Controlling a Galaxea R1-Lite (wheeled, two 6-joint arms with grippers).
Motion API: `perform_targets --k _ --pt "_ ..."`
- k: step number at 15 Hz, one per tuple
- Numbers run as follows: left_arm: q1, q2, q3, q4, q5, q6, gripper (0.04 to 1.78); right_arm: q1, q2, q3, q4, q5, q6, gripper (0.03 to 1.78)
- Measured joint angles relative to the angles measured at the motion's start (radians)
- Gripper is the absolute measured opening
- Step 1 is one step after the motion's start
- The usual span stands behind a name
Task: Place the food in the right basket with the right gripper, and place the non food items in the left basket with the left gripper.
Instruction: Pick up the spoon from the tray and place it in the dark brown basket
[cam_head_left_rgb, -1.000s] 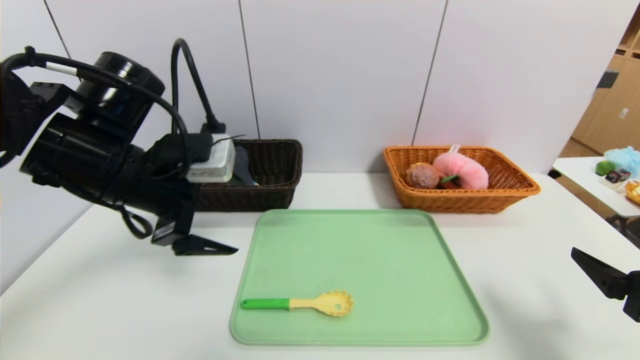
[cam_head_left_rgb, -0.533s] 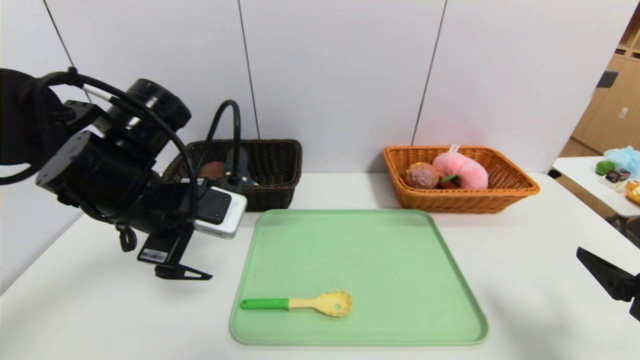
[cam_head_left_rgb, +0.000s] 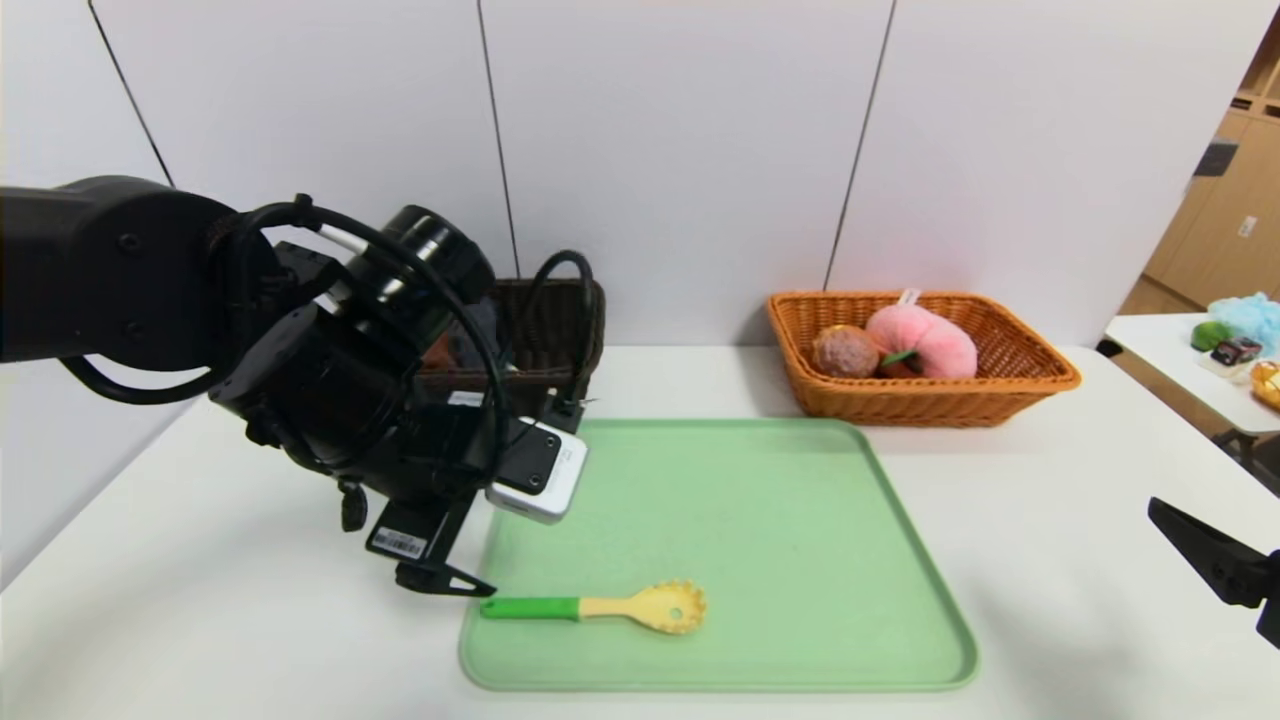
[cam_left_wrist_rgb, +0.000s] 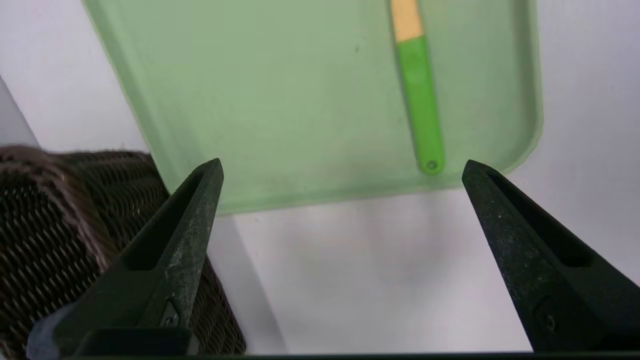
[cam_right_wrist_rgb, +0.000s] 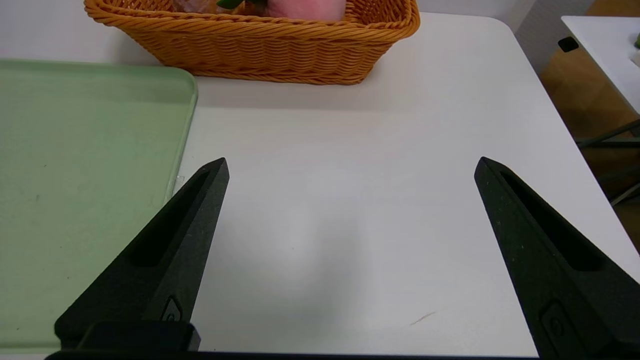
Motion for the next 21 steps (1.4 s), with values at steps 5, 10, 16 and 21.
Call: perform_targets --k 5,10,16,21 --pt "-0.097 0.015 0.032 0.009 0.014 -0.071 1.69 0.0 -0.003 0.0 -0.003 0.001 0.016 1.7" --pt "-0.107 0.023 0.111 -0.028 0.037 -0.098 1.69 0.0 -0.01 0.004 0.001 0.002 0.014 1.7" --pt "-0.103 0.056 0.177 -0.184 0.046 -0.16 1.69 0.0 -0.011 0.004 0.0 0.02 0.012 1.7" --pt "-0.09 0.093 0.179 -0.202 0.051 -0.161 1.69 0.0 -0.013 0.008 0.0 0.02 0.012 1.7"
